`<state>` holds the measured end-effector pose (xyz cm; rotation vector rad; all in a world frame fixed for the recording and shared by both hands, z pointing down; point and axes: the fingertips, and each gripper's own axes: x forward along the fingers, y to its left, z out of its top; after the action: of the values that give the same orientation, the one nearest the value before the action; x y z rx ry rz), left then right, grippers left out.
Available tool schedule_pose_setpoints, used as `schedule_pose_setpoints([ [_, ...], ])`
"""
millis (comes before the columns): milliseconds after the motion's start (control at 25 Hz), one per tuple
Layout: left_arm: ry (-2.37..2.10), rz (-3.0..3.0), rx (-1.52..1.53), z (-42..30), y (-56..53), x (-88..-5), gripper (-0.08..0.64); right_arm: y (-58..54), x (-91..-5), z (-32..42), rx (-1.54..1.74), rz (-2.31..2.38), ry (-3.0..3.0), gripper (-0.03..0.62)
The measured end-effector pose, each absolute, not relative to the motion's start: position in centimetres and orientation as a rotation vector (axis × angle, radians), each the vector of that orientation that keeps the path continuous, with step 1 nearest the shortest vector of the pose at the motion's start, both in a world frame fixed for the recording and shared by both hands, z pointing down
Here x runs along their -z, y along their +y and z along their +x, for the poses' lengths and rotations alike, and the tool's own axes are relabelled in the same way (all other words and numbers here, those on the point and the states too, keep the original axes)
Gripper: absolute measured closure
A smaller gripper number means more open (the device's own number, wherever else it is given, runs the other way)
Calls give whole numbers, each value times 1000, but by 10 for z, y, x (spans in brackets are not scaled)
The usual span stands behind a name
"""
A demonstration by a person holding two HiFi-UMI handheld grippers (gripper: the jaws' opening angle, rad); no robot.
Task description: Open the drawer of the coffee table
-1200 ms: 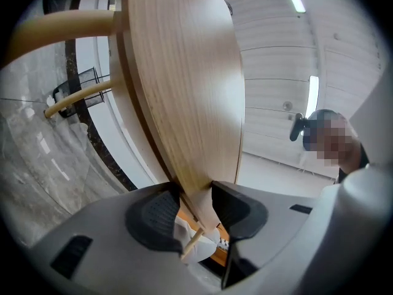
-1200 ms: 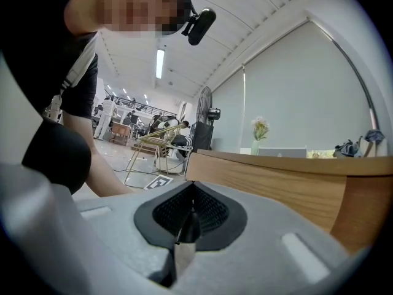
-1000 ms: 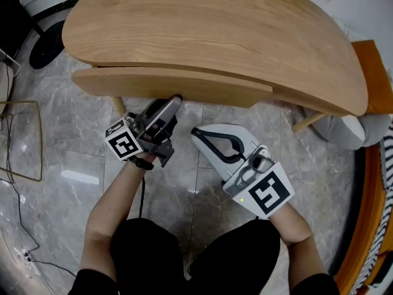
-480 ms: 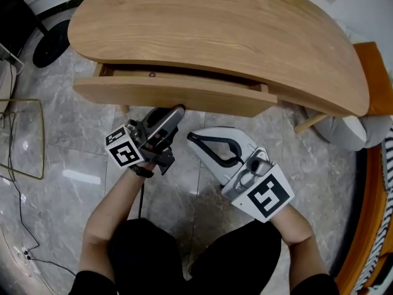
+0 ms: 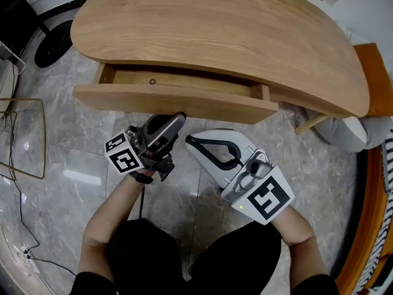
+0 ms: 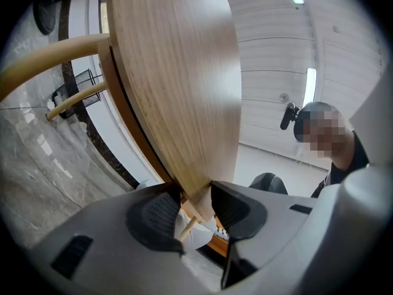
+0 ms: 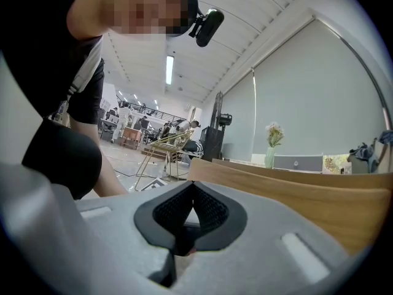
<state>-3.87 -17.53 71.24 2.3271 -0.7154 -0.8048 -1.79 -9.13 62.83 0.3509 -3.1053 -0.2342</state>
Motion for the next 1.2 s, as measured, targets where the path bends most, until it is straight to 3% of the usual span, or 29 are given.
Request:
schedule_pose_setpoints([
  [1200,-668,2336,744,-29,-136,-721,417,-70,-634,-28,196,217,-3115,588],
])
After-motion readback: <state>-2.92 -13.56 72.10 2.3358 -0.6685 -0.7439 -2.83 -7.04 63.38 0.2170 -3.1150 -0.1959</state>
